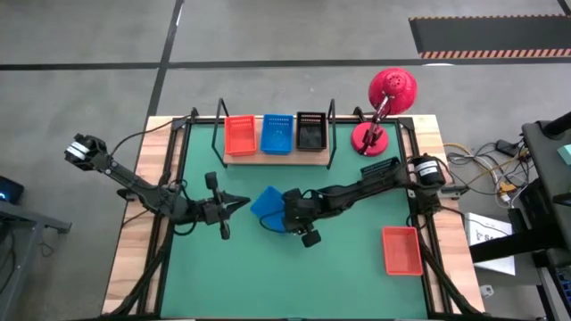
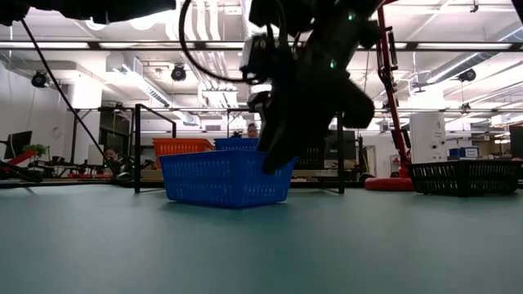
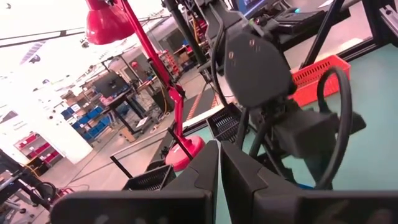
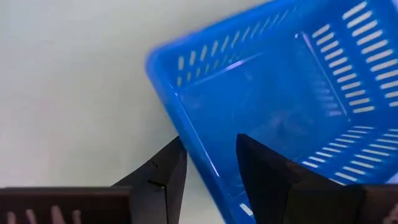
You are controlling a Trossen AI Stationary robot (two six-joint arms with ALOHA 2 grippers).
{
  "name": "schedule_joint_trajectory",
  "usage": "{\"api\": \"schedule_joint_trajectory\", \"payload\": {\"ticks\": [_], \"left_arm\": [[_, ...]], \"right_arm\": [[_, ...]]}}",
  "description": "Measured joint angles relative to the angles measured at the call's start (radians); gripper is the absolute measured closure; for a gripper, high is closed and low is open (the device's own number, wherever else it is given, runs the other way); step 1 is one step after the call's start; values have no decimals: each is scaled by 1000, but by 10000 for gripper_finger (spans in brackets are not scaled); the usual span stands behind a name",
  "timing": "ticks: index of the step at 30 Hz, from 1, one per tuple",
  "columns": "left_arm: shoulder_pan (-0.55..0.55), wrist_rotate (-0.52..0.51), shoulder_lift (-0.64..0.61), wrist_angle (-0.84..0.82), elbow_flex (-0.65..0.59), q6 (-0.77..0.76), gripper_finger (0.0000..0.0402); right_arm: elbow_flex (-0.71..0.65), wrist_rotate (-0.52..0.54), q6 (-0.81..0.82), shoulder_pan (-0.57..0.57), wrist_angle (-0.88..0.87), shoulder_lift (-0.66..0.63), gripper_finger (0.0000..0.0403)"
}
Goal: Stack baskets on shelf by color
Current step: Stack the blue basket on top of the blue baskets on the shelf
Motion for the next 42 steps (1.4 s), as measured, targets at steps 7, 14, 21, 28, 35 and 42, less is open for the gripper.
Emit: {"api": "schedule_joint_trajectory", "payload": {"ticks": [7,14,21,28,35,42], "left_arm": [[0,0,0,1,1,7,400],[0,-1,0,-1,-1,8,400],[0,-4,0,0,-13,26,400],[0,-80,-3,-1,-13,26,400],[-1,-119,-3,-1,-13,26,400],[-1,-251,-3,-1,-14,28,400]], "right_arm": [[9,2,-69,-6,15,51,313],[46,5,-29,11,8,46,389],[136,10,53,46,-57,27,390],[268,172,99,53,-219,27,391],[376,315,84,22,-325,27,391],[456,319,50,-77,-345,27,391]]}}
